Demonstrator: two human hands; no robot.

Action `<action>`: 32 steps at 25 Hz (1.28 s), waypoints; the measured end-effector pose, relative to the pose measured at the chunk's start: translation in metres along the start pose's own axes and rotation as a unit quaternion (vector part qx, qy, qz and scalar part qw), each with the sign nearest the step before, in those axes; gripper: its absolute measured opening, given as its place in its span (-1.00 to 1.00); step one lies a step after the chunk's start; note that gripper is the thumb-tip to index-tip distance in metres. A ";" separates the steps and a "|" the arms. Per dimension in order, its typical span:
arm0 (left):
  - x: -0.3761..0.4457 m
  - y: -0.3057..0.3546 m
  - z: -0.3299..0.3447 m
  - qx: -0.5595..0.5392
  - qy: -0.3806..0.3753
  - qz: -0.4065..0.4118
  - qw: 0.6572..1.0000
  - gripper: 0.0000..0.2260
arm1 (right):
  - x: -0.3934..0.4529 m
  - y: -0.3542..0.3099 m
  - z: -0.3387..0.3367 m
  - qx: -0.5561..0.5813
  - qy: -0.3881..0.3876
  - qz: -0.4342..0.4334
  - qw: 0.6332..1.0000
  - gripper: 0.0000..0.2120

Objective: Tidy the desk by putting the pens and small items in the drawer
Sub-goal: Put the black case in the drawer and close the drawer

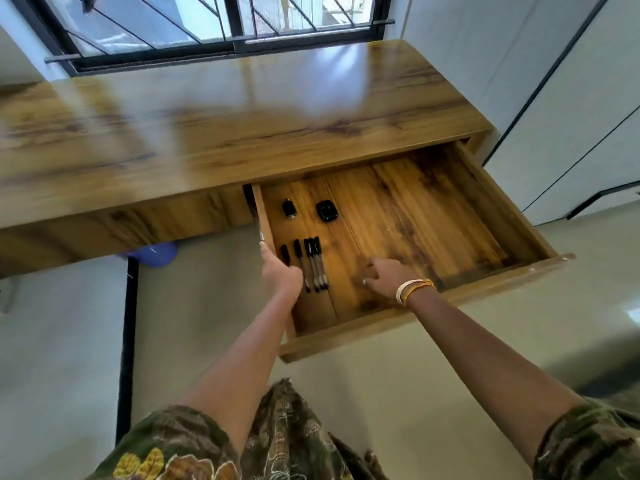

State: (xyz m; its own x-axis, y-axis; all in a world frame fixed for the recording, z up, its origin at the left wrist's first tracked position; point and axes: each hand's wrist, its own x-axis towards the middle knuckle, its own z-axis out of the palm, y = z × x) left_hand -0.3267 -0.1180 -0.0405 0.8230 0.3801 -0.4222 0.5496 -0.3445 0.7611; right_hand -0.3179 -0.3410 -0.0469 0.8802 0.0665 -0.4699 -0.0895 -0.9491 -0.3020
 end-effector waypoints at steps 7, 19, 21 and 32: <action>-0.062 -0.006 0.015 -0.057 0.040 -0.133 0.989 -0.34 | -0.085 0.043 0.033 -0.043 0.228 -0.059 0.971 -0.66; -0.162 0.029 0.069 -0.197 -0.203 -0.201 0.938 -0.69 | -0.077 0.066 0.010 0.769 0.087 0.304 0.556 -0.58; -0.163 0.025 0.071 -0.187 -0.264 -0.287 0.902 -0.57 | -0.082 0.067 0.006 0.779 0.047 0.271 0.564 -0.79; -0.117 0.036 0.073 -0.458 -0.067 -0.380 0.801 -0.53 | -0.051 0.072 0.003 0.801 0.023 0.228 0.553 -0.74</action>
State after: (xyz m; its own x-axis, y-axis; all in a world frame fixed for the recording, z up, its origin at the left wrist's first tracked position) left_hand -0.3926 -0.2378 0.0000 0.3431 0.0641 -0.9371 0.6142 0.7395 0.2755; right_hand -0.3705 -0.4117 -0.0475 0.6041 -0.1109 -0.7891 -0.5723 0.6287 -0.5265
